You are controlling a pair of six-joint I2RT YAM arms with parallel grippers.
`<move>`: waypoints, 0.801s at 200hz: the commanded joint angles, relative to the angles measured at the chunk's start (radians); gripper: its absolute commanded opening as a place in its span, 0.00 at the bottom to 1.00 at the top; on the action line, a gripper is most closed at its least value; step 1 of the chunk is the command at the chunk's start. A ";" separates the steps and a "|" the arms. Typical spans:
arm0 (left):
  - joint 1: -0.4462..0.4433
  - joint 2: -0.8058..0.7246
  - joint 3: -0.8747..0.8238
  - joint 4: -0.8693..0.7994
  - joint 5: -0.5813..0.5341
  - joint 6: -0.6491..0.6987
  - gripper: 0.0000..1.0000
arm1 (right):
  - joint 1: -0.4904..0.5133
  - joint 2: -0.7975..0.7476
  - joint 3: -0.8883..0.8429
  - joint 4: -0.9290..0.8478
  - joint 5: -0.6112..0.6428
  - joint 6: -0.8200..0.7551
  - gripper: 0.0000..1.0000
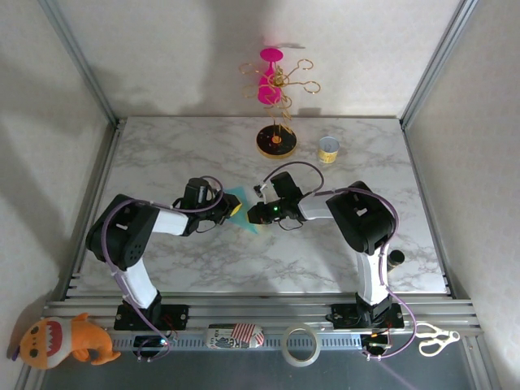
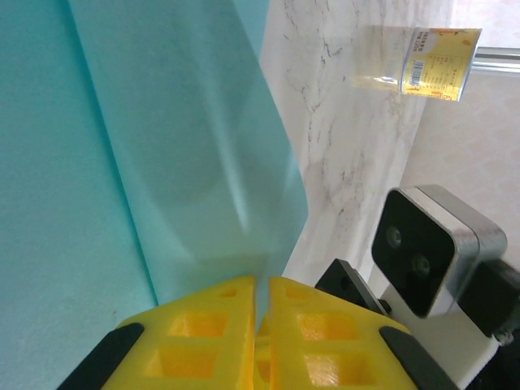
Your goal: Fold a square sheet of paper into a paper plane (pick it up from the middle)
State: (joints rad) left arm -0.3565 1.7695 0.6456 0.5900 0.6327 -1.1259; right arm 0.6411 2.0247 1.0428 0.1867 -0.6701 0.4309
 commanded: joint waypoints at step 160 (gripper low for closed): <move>-0.015 0.040 0.027 0.038 0.029 0.032 0.13 | -0.014 0.054 -0.043 -0.031 0.110 -0.053 0.06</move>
State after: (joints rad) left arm -0.3592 1.7878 0.6373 0.6094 0.6392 -1.1206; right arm 0.6262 2.0453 1.0786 0.1257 -0.7155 0.4049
